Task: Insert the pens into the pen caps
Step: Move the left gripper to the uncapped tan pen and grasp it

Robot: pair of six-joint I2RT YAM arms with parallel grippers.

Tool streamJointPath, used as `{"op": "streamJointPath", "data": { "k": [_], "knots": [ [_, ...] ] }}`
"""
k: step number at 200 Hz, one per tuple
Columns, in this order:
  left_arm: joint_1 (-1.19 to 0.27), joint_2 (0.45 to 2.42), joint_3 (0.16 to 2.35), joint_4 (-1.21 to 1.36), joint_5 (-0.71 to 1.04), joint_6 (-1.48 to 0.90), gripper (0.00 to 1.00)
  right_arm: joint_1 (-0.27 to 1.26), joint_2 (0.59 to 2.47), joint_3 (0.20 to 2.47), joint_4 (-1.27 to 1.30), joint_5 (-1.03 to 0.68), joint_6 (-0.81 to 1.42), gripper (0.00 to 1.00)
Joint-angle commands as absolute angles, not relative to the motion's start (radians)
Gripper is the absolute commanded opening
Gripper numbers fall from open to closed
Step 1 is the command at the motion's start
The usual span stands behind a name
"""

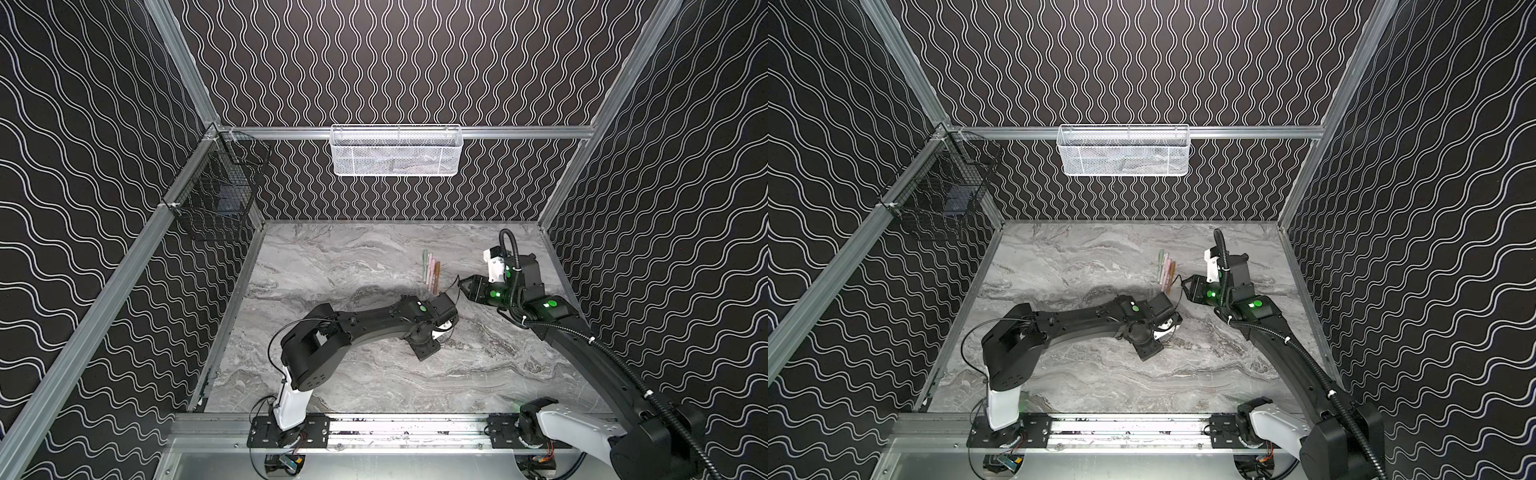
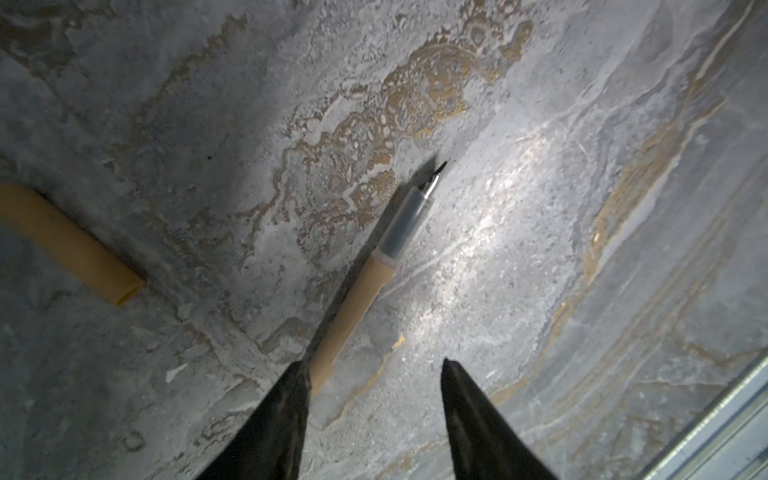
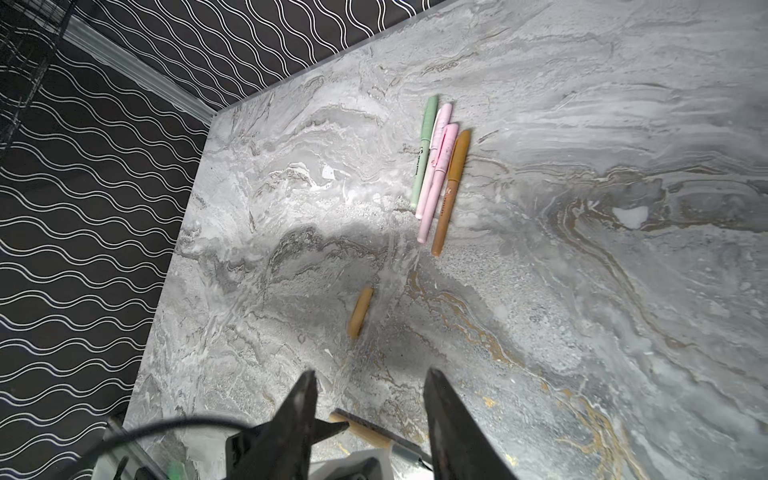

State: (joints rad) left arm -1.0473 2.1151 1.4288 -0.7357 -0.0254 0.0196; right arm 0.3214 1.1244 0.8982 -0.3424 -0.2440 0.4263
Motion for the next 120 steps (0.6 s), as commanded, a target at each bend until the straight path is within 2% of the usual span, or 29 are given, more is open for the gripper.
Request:
{"op": "streamJointPath", "data": {
  "k": [1,47,65,120],
  "knots": [
    [-1.043,2.134,1.453,-0.725,-0.009,0.077,0.54,0.321,1.117,0.902,-0.35,-0.235,0.428,0.45],
    [-1.03,2.164,1.426,-0.699,0.024,0.07,0.41,0.317,1.118,0.899,-0.348,-0.24,0.432,0.44],
    [-1.029,2.171,1.427,-0.698,0.006,0.064,0.32,0.317,1.116,0.895,-0.348,-0.241,0.434,0.44],
    [-1.026,2.151,1.391,-0.675,0.053,0.037,0.22,0.315,1.106,0.894,-0.351,-0.241,0.431,0.43]
  ]
}}
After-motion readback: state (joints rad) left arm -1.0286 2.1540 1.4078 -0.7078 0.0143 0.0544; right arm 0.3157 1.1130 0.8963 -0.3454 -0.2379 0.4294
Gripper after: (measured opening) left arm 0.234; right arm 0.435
